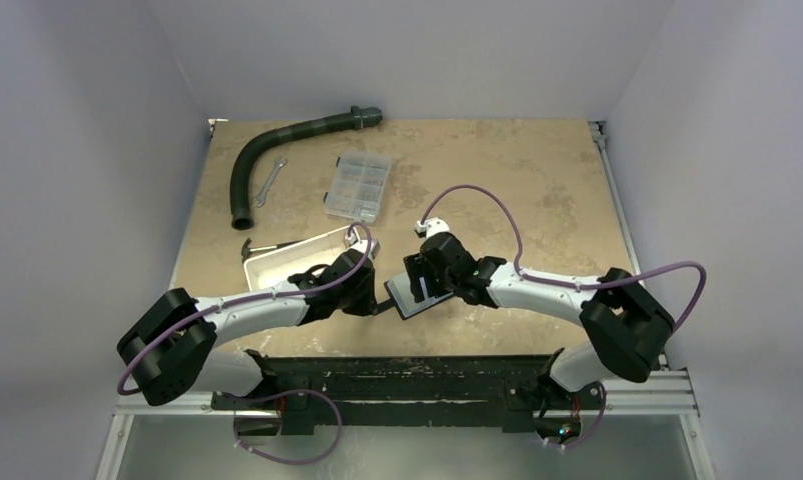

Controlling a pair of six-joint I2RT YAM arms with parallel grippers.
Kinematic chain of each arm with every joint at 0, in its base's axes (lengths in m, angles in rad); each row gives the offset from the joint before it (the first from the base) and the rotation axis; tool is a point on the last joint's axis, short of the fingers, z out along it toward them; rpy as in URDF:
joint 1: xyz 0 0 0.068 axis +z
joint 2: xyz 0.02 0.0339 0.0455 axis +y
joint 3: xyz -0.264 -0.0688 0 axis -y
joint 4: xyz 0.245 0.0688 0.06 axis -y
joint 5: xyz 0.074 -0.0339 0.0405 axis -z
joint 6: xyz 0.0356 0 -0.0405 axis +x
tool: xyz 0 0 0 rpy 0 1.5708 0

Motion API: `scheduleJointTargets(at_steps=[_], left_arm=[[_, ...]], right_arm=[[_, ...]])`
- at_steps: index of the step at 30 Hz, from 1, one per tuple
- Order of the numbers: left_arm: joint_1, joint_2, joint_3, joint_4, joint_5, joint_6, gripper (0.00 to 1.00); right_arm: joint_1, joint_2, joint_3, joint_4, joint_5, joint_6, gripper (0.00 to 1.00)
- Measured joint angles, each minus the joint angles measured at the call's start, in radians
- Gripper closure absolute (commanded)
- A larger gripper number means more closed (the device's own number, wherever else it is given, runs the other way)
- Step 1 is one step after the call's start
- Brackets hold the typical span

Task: Put the credit cards into the card holder
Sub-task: Open the card holder at the center of the board.

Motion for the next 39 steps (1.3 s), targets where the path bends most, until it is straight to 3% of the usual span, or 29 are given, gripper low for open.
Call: scheduleJointTargets(at_steps=[11, 17, 25, 34, 39], left_arm=[[0.0, 0.0, 0.0, 0.0, 0.001, 0.0, 1.0], [0.0, 0.0, 0.0, 0.0, 0.001, 0.0, 1.0], [0.0, 0.0, 0.0, 0.0, 0.001, 0.0, 1.0], [0.0, 0.0, 0.0, 0.0, 0.001, 0.0, 1.0], [0.0, 0.0, 0.0, 0.0, 0.001, 0.001, 1.0]], right_arm=[[0.017, 0.021, -0.013, 0.087, -0.114, -0.022, 0.24], [0.048, 0.076, 0.007, 0.073, -0.066, -0.031, 0.36], [0.056, 0.073, 0.021, 0.013, 0.056, 0.014, 0.44], [0.053, 0.053, 0.042, -0.173, 0.305, 0.134, 0.17], [0.046, 0.06, 0.111, -0.306, 0.431, 0.186, 0.15]])
